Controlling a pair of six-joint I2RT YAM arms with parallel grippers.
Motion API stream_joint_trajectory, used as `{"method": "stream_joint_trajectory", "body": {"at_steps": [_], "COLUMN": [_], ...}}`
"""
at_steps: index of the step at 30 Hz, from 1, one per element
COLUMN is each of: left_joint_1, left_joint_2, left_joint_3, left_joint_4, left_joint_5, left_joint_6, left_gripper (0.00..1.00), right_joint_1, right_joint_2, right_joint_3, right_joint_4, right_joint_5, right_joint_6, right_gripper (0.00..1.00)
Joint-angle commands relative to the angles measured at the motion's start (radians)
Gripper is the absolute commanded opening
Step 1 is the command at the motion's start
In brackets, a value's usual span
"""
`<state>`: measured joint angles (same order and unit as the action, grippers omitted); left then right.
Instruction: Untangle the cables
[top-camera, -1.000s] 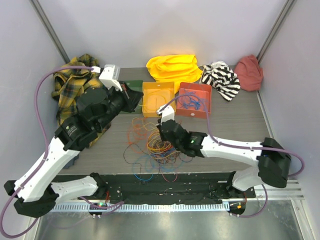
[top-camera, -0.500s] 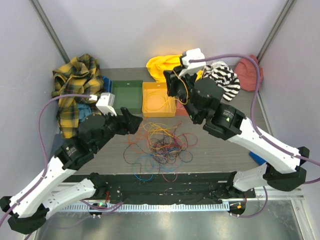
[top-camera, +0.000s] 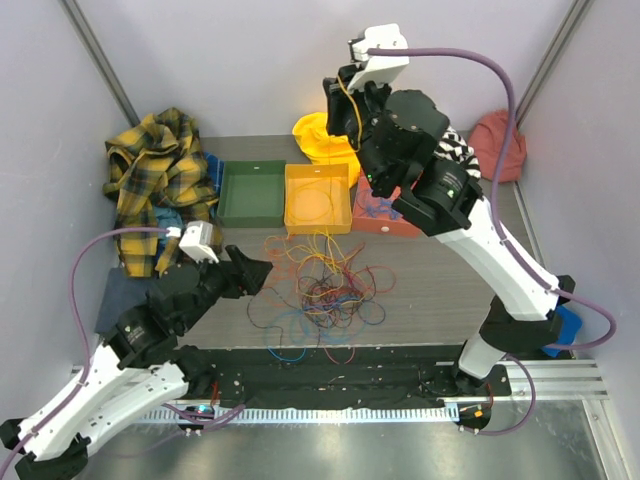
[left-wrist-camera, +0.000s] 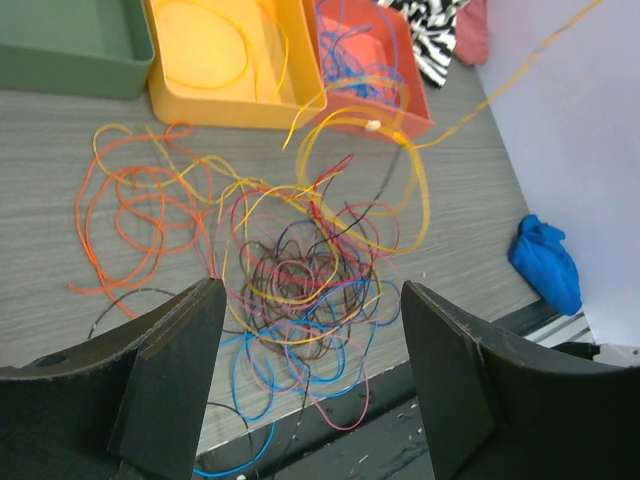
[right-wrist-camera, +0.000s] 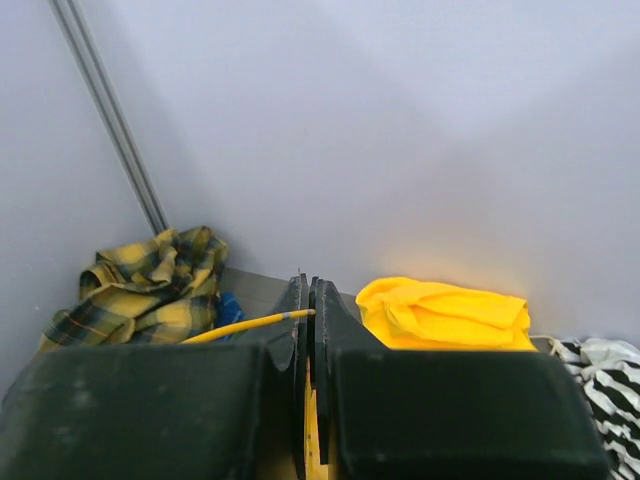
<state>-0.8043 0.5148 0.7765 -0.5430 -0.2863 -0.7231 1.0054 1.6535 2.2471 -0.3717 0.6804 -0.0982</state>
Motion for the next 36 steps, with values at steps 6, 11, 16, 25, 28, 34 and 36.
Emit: {"method": "stream_joint_trajectory", "body": {"at_steps": [6,11,16,25,28,34,36], "left_joint_1": [-0.004,-0.015,-0.055,-0.084,-0.091,-0.092,-0.092], "left_joint_2": [0.069,0.116,0.249,0.504,0.603,0.732,0.74], "left_joint_3": [-0.189,-0.433,-0.474,-0.375,-0.359,-0.324,-0.315], "left_joint_4": [0.307,0.784,1.066,1.206,1.255,1.338,1.312], "left_joint_5": [0.125,0.177,0.159,0.183,0.197,0.202,0.206], "left_joint_6": [-0.07,-0.134,-0.093,-0.05,-0.055,-0.056,-0.053], "left_gripper": [0.84,0.99,1.0,1.0,1.0,0.89,0.79], "right_joint_1": [0.004,0.004,0.002,0.002,0.002,0.004,0.002], "right_joint_2": [-0.081,-0.101,-0.141,-0.208,-0.224,-0.23,-0.235], "right_joint_3": [0.034,0.066,0.075,-0.01,-0.027,-0.029,-0.03], "right_joint_4": [-0.024,-0.036,-0.042,-0.047,-0.05,-0.07,-0.076], "right_joint_5": [-0.106,-0.177,-0.275,-0.321,-0.329,-0.344,-0.332], "right_joint_6": [0.072,0.15,0.225,0.296,0.305,0.321,0.313], "right_gripper": [0.01,0.01,0.01,0.01,0.01,0.01,0.01]}}
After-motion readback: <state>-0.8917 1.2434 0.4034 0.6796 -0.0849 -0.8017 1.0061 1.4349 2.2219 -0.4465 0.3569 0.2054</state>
